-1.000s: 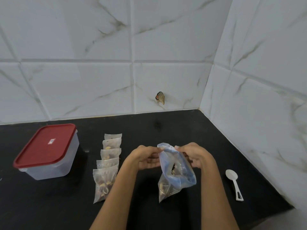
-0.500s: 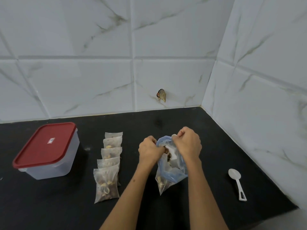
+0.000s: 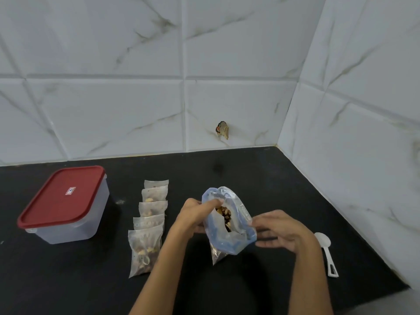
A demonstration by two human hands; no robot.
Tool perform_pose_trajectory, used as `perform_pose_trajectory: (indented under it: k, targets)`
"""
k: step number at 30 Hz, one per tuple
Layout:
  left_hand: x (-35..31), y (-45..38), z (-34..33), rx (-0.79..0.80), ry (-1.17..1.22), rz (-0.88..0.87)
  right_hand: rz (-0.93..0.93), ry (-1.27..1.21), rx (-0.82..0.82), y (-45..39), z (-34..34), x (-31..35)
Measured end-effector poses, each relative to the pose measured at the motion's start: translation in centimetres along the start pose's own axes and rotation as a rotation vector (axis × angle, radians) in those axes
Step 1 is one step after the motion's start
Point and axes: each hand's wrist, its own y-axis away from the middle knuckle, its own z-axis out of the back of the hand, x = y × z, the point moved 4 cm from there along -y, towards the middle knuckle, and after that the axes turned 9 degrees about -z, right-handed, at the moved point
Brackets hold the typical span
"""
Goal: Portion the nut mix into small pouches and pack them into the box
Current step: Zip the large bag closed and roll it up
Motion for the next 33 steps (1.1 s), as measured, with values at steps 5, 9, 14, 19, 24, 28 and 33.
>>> perform_pose_trajectory:
  k: [5,9,14,19,24,28,33]
  targets:
    - [0.9,1.2,0.0,0.168,-0.039,0.108,0.118,-0.074,-0.048,0.1,-0.6,0.4]
    - [1.0,1.7,-0.5,0.179,0.002,0.024,0.25,-0.008,-0.357,0.6,-0.5,1.2]
    - [0.3,2.7,-1.3,-0.18,-0.249,-0.16,0.42,0.332,-1.002,2.5,-0.9,2.8]
    - [0.7,2.9,-1.6,-0.1,-0.031,-0.118,0.465,0.167,-0.79,2.1,-1.6,2.3]
    - [1.1,3.4,-1.5,0.011,0.153,-0.023,0.206,0.026,-0.471,1.2,-0.5,0.5]
    - [1.3,3.6,-1.5,-0.151,0.037,-0.118,0.157,0.046,-0.465,1.3,-1.1,-0.1]
    - [0.0,4.3,-2.0,-0.317,-0.524,-0.357,0.281,0.329,-0.841,3.3,-3.2,1.1]
